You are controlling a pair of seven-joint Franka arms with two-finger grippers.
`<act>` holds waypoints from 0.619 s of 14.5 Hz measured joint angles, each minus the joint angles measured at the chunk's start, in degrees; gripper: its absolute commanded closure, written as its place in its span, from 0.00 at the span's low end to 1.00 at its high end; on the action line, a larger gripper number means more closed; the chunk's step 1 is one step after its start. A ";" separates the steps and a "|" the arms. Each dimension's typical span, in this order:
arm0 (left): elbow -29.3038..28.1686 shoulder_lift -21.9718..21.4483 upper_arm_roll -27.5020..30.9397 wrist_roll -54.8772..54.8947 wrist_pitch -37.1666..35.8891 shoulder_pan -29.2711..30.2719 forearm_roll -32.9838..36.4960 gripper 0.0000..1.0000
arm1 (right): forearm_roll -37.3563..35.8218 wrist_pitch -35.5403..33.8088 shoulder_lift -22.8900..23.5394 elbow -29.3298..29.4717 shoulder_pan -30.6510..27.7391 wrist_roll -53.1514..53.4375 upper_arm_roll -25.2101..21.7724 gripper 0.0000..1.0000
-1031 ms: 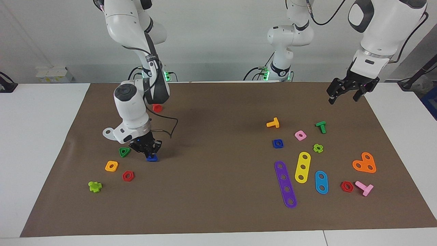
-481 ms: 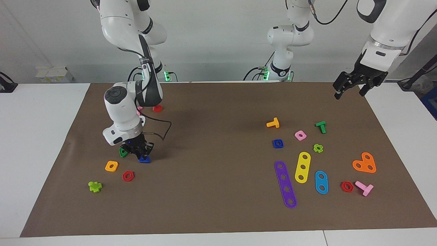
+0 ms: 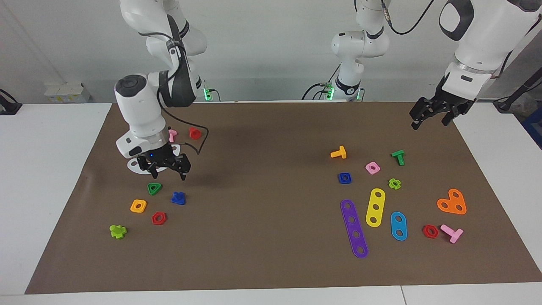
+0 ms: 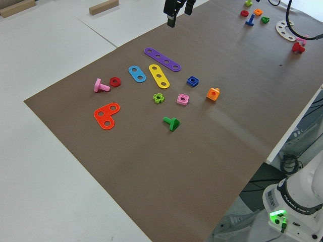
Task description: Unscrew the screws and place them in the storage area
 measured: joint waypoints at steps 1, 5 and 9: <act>-0.90 -0.51 0.00 0.00 0.00 0.00 0.00 0.00 | 0.00 -3.38 -2.03 0.96 -0.05 0.00 -0.08 0.00; -3.72 -2.08 -0.22 0.00 0.01 -0.07 0.00 0.00 | 0.01 -16.82 -4.14 10.75 -0.57 -0.46 -0.77 0.00; -5.08 -2.86 -0.47 0.00 0.02 -0.14 0.00 0.00 | 0.58 -25.01 -3.36 19.18 -1.34 -0.67 -0.78 0.00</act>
